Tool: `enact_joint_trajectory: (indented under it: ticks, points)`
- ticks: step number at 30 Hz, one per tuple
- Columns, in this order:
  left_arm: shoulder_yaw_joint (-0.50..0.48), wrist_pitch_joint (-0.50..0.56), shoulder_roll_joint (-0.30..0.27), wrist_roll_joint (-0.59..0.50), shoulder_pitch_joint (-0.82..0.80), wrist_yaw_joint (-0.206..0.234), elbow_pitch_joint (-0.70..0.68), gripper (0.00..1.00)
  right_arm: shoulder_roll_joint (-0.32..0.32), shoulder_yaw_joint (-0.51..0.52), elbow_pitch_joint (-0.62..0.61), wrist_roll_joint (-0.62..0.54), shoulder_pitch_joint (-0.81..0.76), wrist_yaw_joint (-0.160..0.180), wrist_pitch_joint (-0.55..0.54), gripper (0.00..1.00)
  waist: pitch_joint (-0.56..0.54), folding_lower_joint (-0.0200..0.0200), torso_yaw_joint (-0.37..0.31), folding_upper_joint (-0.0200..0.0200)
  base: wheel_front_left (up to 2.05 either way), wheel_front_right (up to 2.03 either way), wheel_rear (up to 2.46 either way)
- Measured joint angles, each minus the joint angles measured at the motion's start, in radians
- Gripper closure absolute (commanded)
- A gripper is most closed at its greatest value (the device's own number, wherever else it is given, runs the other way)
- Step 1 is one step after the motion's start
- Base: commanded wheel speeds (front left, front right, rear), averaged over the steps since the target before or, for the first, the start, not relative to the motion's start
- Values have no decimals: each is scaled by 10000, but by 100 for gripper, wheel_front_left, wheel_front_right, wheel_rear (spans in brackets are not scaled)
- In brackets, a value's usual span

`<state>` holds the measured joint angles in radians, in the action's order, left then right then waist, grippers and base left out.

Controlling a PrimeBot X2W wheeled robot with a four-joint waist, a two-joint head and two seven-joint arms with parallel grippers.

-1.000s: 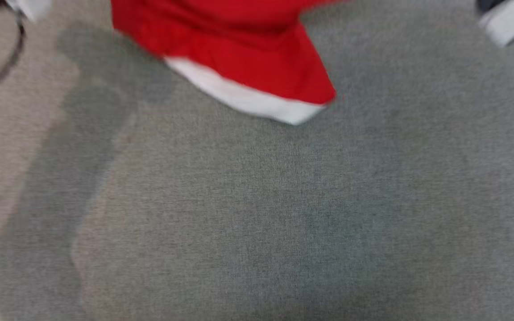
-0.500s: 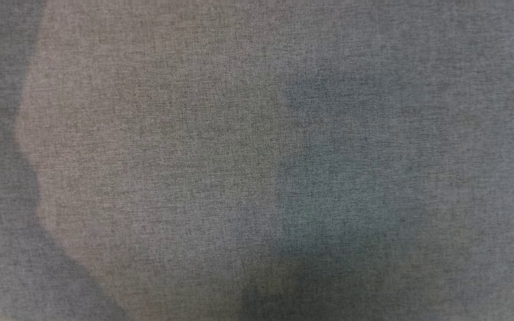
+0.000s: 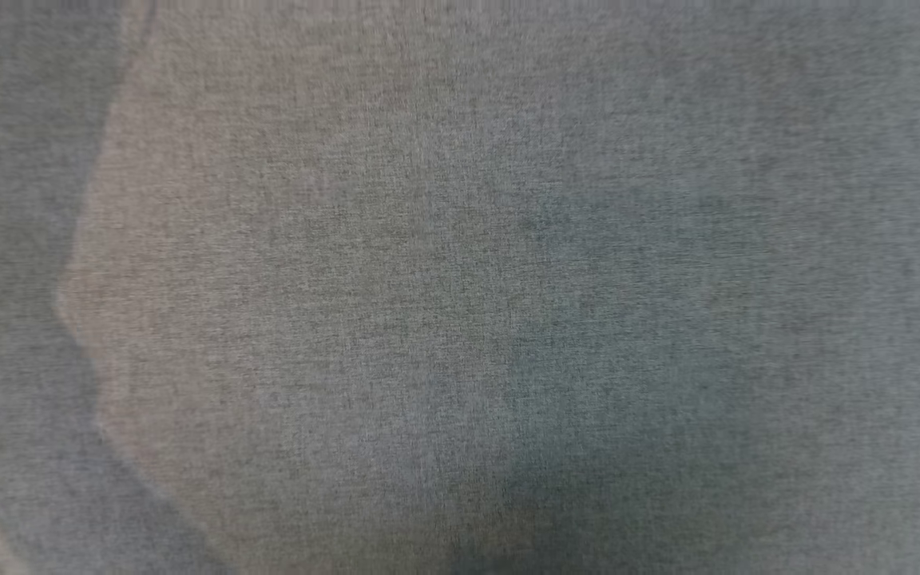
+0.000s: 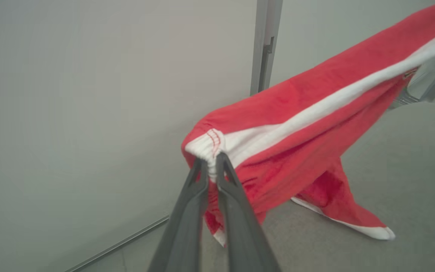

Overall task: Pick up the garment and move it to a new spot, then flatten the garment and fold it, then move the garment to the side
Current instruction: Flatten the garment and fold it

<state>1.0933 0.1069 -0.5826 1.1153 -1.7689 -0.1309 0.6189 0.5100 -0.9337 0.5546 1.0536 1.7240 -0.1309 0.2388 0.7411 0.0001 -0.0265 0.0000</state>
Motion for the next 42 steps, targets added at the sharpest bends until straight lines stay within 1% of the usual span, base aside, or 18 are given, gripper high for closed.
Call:
enact_joint_trajectory:
  ticks: [4, 7, 11, 14, 16, 17, 20, 23, 28, 32, 37, 42]
  points:
    - [1014, 391, -410, 763, 1142, 0, -420, 100, -13, -911, -173, 456, -1191, 0, -13, 100, -691, 0, -21, 0, 0, 0, 0]
    - [1478, 493, -817, 1264, 2118, 0, -909, 100, -23, -1532, -297, 941, -2122, 0, -42, 100, -1318, 0, -49, 0, 0, 0, 0]
    - [1701, 336, -1143, 1848, 3614, 0, -1584, 100, 88, -2435, -656, 1588, -3377, 0, -205, 100, -2282, 0, -80, 0, 0, 0, 0]
    - [1824, 499, -1394, 1914, 4954, 0, -2046, 100, 305, -2976, -1095, 2096, -4355, 0, -500, 100, -3088, 0, -98, 0, 0, 0, 0]
    - [1845, 571, -1530, 2010, 5769, 0, -2293, 100, 477, -3170, -1452, 2359, -5011, 0, -786, 100, -3623, 0, -109, 0, 0, 0, 0]
    - [1845, 571, -1530, 2010, 5769, 0, -2293, 100, 477, -3170, -1452, 2359, -5011, 0, -786, 100, -3623, 0, -109, 0, 0, 0, 0]
    - [1866, 673, -1582, 2067, 6983, 0, -2546, 100, 817, -3350, -2004, 2719, -6141, 0, -1252, 100, -4416, 0, -124, 0, 0, 0, 0]
    - [1875, 771, -1691, 1847, 8068, 23, -2650, 100, 1200, -3407, -2608, 2917, -7168, 2, -1636, 100, -5145, 0, -140, 0, 0, 0, 0]
    - [1885, 848, -1998, 1785, 9629, 583, -3486, 100, 1806, -3446, -3561, 2974, -8597, 2, -2328, 100, -6133, 0, -214, 0, 0, 0, 0]
    - [1883, 1057, -2452, 1772, 10757, 1016, -4566, 100, 2397, -3448, -4360, 3051, -9532, 0, -2790, 100, -6695, 0, -290, 0, 0, 0, 0]
    - [1891, 1264, -2865, 1639, 11891, 1666, -5879, 100, 3390, -3469, -5269, 3473, -10858, 0, -3323, 100, -7198, 0, -221, 0, 0, 0, 0]
    - [1906, 1411, -3141, 1712, 12522, 2042, -6847, 100, 4431, -3465, -5868, 3707, -11760, 0, -3858, 100, -7412, 0, 2, 0, 0, 0, 0]
